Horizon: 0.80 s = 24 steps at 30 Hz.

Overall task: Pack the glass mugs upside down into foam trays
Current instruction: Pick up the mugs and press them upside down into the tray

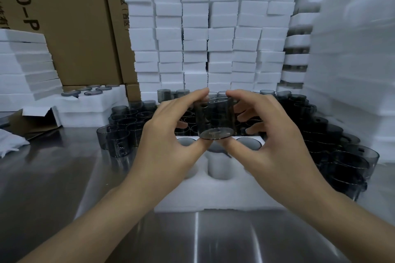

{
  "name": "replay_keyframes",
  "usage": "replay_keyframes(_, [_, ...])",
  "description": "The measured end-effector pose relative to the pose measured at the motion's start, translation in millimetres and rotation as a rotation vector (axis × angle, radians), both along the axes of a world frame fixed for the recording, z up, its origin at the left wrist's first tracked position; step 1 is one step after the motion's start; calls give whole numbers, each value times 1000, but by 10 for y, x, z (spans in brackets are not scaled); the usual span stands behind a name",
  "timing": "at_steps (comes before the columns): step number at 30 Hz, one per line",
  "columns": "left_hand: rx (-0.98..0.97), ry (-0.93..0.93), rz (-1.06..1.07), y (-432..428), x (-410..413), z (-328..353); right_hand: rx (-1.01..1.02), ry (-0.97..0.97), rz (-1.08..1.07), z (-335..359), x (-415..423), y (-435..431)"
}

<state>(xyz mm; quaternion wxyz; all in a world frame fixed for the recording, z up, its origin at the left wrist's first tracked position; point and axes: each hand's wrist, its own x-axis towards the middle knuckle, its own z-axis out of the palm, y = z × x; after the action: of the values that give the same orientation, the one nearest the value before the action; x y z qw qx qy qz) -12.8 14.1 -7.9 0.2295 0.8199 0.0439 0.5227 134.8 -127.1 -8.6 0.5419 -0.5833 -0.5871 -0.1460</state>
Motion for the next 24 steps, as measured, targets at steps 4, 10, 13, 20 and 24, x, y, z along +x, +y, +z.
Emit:
replay_keyframes(4, [113, -25, 26, -18, -7, 27, 39, -99, -108, 27, 16, -19])
replay_keyframes(10, [-4, -45, -6, -7, -32, 73, 77, -195, -69, 82, 16, -61])
replay_keyframes(13, [-125, -11, -156, -28, -27, 86, 37, -85, -1, 122, 10, -65])
replay_keyframes(20, [216, -24, 17, -47, -25, 53, 21, -50, -27, 80, 28, -40])
replay_keyframes(24, [160, -17, 26, -27, -7, 40, 79, -156, -48, 79, 28, -45])
